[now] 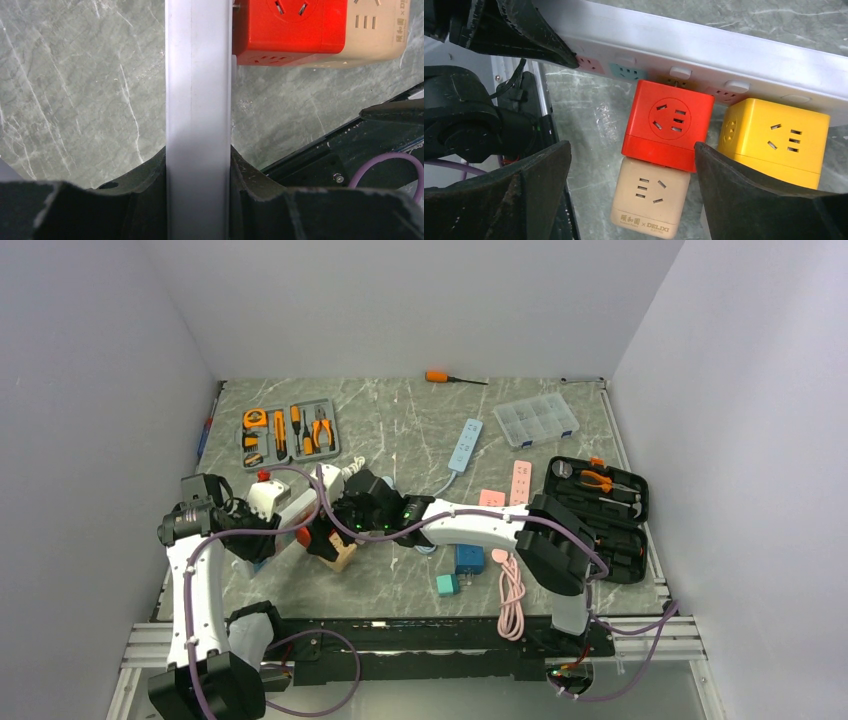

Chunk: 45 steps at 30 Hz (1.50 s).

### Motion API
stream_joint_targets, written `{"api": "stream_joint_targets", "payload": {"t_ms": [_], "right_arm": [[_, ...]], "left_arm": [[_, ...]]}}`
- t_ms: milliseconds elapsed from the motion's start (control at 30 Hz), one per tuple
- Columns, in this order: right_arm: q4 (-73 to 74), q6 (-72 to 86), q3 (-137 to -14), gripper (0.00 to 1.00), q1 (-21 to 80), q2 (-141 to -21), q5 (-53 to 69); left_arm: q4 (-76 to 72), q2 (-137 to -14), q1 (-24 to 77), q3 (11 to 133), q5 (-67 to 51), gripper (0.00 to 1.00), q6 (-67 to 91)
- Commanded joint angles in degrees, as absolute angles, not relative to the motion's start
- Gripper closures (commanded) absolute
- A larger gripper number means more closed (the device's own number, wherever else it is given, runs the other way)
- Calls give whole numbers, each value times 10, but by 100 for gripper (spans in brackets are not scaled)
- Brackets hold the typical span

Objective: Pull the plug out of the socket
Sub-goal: Remove the plug from the socket.

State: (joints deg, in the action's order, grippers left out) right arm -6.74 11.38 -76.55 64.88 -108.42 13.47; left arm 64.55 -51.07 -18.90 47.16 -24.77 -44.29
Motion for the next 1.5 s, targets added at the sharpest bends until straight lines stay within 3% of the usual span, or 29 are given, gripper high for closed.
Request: {"api": "stream_joint_targets", "payload": {"t_ms": [0,533,667,933,1267,1467], "right_arm": [[-81,105,-793,5,651,-1096,119],[-48,124,-861,8,648,-1186,114],[-43,128,-876,14,648,-1195,122],[-4,150,-920,45,647,-1236,134],[-15,164,-845,82,651,-1175,111],[-3,162,-811,94,665,-1133,78]], "left_arm": [[607,-487,-185,506,-343,98,-432],[603,-483,-181,516,-342,99,-419],[600,-484,-179,518,-345,99,-411],[579,-474,-175,513,-336,99,-396],[481,-450,-162,463,-244,100,-360],[442,-452,-153,429,-192,100,-368]]}}
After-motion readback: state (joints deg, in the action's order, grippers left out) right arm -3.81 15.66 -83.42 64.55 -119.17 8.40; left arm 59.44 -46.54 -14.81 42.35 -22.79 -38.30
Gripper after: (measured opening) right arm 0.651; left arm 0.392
